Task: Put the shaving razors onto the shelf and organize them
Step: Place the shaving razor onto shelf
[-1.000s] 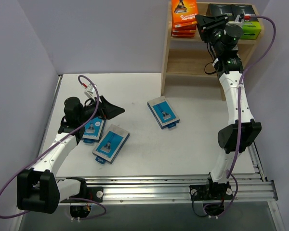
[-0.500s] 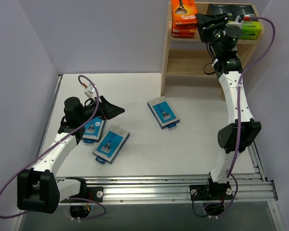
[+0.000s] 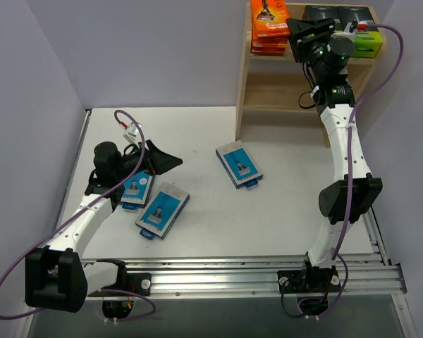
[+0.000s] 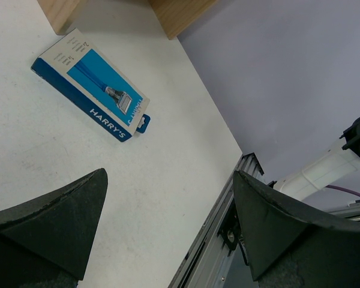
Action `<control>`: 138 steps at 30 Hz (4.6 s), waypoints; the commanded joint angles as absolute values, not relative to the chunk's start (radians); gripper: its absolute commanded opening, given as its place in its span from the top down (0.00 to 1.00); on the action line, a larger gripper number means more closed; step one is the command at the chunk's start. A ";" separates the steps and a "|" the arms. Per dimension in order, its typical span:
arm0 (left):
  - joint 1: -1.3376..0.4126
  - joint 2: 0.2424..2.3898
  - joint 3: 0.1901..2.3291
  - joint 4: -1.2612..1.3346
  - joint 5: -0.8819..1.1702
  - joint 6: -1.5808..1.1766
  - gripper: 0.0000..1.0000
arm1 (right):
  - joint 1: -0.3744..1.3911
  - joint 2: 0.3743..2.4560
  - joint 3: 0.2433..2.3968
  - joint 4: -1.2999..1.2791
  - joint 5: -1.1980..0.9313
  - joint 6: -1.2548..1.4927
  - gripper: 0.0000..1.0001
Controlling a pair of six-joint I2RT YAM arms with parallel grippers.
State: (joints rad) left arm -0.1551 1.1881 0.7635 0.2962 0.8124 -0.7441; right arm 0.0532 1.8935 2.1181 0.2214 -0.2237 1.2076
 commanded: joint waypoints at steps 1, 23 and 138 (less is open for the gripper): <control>-0.152 1.187 0.764 0.344 0.830 -0.742 0.06 | 0.055 1.864 2.123 0.287 -0.225 1.190 0.50; -0.150 1.201 0.756 0.376 0.844 -0.767 0.06 | 0.054 1.819 2.082 0.262 -0.236 1.137 0.45; -0.166 1.224 0.761 0.367 0.856 -0.762 0.06 | 0.063 1.767 2.105 0.210 -0.296 0.913 0.43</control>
